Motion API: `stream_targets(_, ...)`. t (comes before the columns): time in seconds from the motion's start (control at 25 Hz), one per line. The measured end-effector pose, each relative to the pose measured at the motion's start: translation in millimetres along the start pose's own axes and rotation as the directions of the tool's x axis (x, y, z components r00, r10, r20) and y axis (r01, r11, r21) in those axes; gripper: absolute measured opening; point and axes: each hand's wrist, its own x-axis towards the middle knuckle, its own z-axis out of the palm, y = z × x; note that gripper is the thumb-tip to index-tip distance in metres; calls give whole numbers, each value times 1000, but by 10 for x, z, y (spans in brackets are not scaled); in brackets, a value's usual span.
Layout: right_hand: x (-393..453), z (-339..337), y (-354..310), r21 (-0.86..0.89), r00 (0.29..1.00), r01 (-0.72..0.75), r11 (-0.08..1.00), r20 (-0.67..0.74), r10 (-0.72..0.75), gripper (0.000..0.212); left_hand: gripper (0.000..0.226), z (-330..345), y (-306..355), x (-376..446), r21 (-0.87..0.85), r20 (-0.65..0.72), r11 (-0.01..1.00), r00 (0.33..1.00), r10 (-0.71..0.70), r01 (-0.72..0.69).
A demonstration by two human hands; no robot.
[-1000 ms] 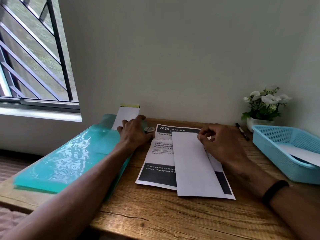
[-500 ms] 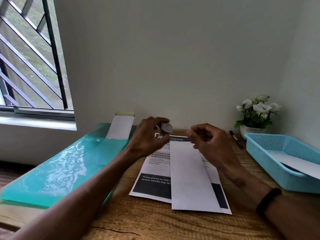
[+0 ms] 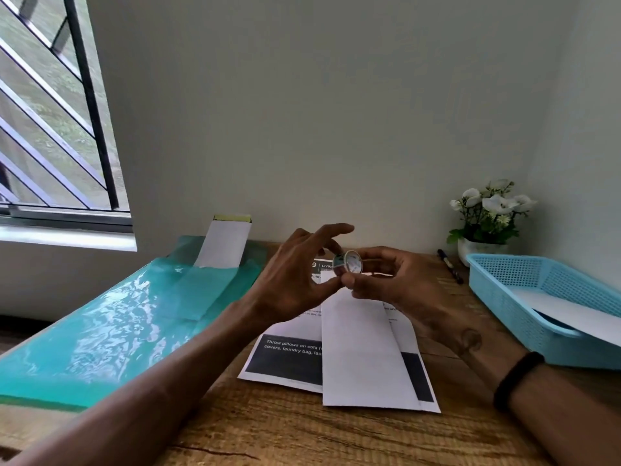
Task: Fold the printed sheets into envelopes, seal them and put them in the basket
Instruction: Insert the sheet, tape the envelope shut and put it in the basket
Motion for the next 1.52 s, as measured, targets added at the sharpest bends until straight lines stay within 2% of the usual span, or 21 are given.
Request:
stream_targets(0.12, 9, 30, 11, -34, 999, 30, 999, -12, -30, 58, 72, 17, -6, -13, 5, 19, 1000, 1000, 2, -2)
stream_targets(0.24, 3, 39, 15, 61, 999, 33, 998, -9, -32, 51, 67, 15, -12, -10, -36, 5, 999, 1000, 9, -9)
stream_targets(0.4, 29, -13, -1, 228, 1000, -21, 973, -15, 25, 57, 41, 34, -33, -9, -47, -133, 999, 991, -24, 17)
stream_targets(0.56, 8, -19, -21, 227, 999, -34, 973, -25, 40, 66, 23, 73, -46, -2, -61, -199, 998, 980, -15, 3)
stream_targets(0.76, 1, -35, -26, 170, 1000, -23, 985, -9, 25, 65, 14, 73, -25, 5, -67, -219, 998, 976, -21, 6)
stream_targets(0.92, 1, -77, -89, -67, 998, 56, 996, 29, -54, 68, 8, 54, -8, -2, -81, -185, 997, 983, -18, 3)
stream_targets(1.0, 2, -51, -116, -132, 996, 83, 988, 22, -81, 58, 7, 54, 7, -10, -94, -168, 996, 986, -13, -3)
stream_targets(1.16, 8, -17, -84, -152, 996, 84, 985, 23, -82, 36, 18, 54, 28, -6, -110, -177, 994, 984, 5, -25)
stream_targets(1.24, 5, -27, -57, -199, 995, 95, 975, 56, -85, 39, 28, 61, 31, -8, -106, -157, 993, 987, 35, -52)
stream_targets(1.36, 1, -31, -40, -306, 992, 114, 945, 92, -90, 49, 29, 89, 18, -18, -109, -92, 991, 993, 72, -82)
stream_targets(1.44, 1, -50, -30, -317, 992, 111, 942, 100, -84, 49, 29, 107, -6, -20, -118, -49, 988, 994, 94, -100)
stream_targets(1.52, 28, -67, 16, -183, 993, 54, 982, 116, -33, 48, 29, 115, -22, -15, -132, -18, 984, 993, 115, -117)
